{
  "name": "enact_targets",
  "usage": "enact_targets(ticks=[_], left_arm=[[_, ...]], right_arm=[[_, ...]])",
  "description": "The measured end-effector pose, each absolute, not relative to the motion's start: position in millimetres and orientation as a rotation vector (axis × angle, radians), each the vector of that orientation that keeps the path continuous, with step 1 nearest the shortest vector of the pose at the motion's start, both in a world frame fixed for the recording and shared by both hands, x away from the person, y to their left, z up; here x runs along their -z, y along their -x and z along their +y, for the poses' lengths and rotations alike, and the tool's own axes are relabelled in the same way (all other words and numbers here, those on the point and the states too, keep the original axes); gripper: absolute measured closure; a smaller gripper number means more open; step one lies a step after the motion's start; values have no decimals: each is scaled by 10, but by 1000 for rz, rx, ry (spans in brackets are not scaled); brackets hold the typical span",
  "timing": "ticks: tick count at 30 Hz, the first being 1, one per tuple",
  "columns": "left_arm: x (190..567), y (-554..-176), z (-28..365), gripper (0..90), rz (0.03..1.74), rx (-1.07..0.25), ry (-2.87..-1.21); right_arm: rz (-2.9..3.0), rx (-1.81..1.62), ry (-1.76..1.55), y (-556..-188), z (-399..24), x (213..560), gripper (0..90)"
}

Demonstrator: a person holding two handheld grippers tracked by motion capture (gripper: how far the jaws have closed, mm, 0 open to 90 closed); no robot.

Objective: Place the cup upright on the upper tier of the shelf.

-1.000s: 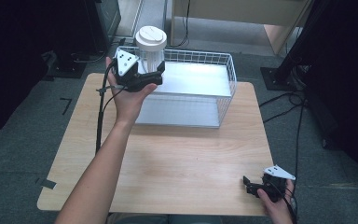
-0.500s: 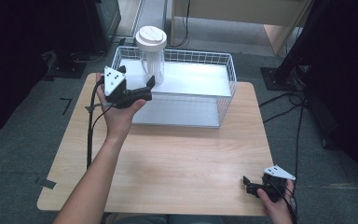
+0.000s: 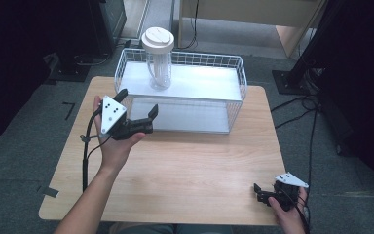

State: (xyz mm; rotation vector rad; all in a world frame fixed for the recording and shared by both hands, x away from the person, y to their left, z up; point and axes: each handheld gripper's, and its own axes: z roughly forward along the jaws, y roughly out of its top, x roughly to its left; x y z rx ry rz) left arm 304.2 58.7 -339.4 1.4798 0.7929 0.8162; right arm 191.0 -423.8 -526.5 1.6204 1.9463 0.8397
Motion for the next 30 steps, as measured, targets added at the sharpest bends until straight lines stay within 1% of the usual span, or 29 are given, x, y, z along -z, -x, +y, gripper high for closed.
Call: enact_targets(ticks=[5, 22, 30], left_arm=[[3549, -2912, 704, 0, 811, -809, -1482], [4074, -2657, 1104, 0, 898, -819, -1543], [4388, -2483, 1306, 0, 962, -786, -1585]], right_arm=[[1946, -840, -1620, -1909, -4237, 5266, 6], [1948, -837, -1620, -1910, -4238, 5264, 6], [1948, -838, -1620, -1911, -4238, 5264, 5]])
